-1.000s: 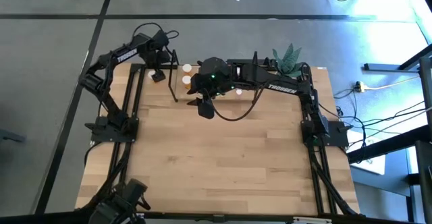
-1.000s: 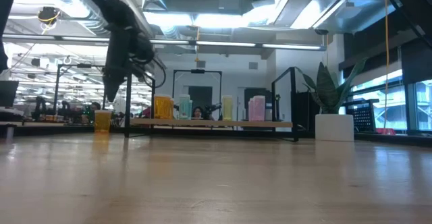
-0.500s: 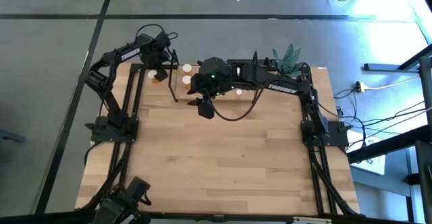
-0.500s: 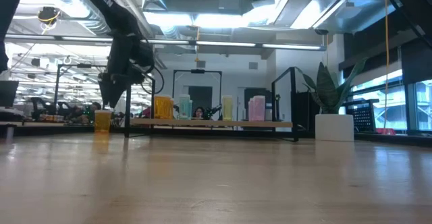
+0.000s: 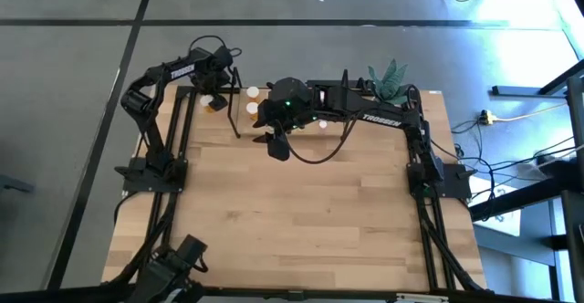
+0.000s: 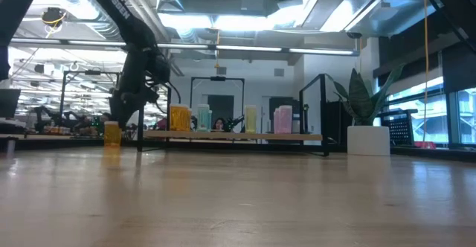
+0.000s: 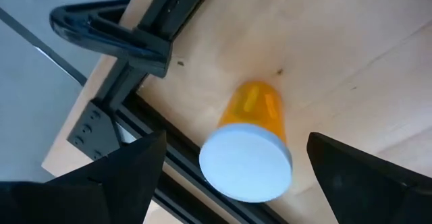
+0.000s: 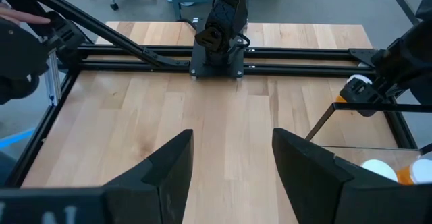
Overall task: Pick and place medicine bottles onto shelf by color
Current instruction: Put the orange pill bottle on the shelf aligned with the other orange pill bottles
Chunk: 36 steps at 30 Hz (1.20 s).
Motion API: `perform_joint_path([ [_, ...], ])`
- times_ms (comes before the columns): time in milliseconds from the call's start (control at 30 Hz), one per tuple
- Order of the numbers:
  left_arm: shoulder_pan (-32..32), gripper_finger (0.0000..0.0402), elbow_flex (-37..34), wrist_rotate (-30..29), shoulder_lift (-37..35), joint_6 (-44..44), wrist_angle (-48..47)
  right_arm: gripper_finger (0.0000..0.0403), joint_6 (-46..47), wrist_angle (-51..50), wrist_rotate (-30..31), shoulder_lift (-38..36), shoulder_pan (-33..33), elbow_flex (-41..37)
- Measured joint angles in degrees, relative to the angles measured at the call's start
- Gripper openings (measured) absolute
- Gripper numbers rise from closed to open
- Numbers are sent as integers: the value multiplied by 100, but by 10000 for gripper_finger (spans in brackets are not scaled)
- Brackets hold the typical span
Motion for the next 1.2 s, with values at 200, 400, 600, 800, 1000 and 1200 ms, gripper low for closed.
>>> perform_joint_path([
  [200,42,353,0,10,46,54,98,204,-2,0,0,0,-5,0],
  [400,168,353,0,15,168,28,32,204,4,0,-2,0,-4,0],
  [600,179,353,0,18,168,51,35,204,6,0,-2,0,-4,0],
  [800,177,353,0,19,168,-46,81,204,8,0,1,0,-4,0],
  [1000,177,353,0,19,168,-505,305,204,-106,120,118,0,-17,0],
  [1200,177,353,0,20,168,-884,352,205,-67,179,403,0,-132,0],
])
